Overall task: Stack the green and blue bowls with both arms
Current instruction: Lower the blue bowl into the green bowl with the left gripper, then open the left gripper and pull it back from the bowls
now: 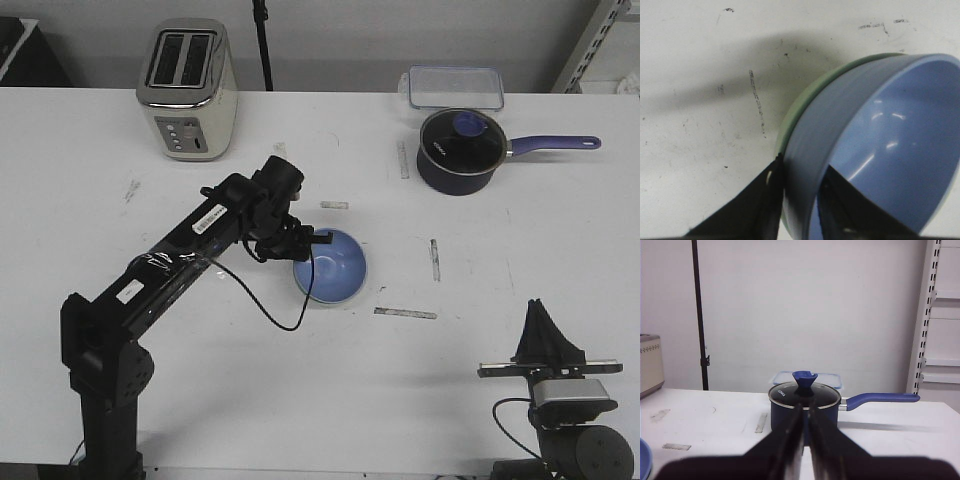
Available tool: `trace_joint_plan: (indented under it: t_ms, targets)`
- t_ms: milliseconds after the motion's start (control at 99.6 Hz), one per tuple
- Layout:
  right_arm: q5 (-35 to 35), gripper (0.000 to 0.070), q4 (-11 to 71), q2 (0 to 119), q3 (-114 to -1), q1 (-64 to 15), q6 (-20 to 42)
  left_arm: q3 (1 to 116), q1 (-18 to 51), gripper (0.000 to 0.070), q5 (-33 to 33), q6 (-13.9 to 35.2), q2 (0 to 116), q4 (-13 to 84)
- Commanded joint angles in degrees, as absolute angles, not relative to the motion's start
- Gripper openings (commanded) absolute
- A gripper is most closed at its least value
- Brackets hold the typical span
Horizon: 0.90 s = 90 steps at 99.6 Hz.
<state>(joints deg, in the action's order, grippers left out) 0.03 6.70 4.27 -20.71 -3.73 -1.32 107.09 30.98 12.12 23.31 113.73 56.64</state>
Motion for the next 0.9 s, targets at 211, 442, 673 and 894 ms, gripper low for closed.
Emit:
trace_joint_plan:
  t_ms: [211,442,673,894]
  targets:
    - [0.0,0.0010,6.1,4.1,-20.9,-3.8,-1.7,107.9,31.6,0.0298,12.3,23.6,115.1,57.0]
    - [0.0,0.0009,6.1,4.1,-20.9,-3.8,-1.7,107.9,31.6,0.0299,12.3,23.5,114.4,57.2]
    - [0.0,0.0010,6.1,4.1,-20.9,-3.8,-1.7,107.9,31.6,0.0296,12.3,23.4,112.3,57.4]
    - [0.0,0.0010,6.1,4.1,-20.9,-3.8,-1.7,106.2,30.1,0.0282,11.4,21.3,108.5,55.5]
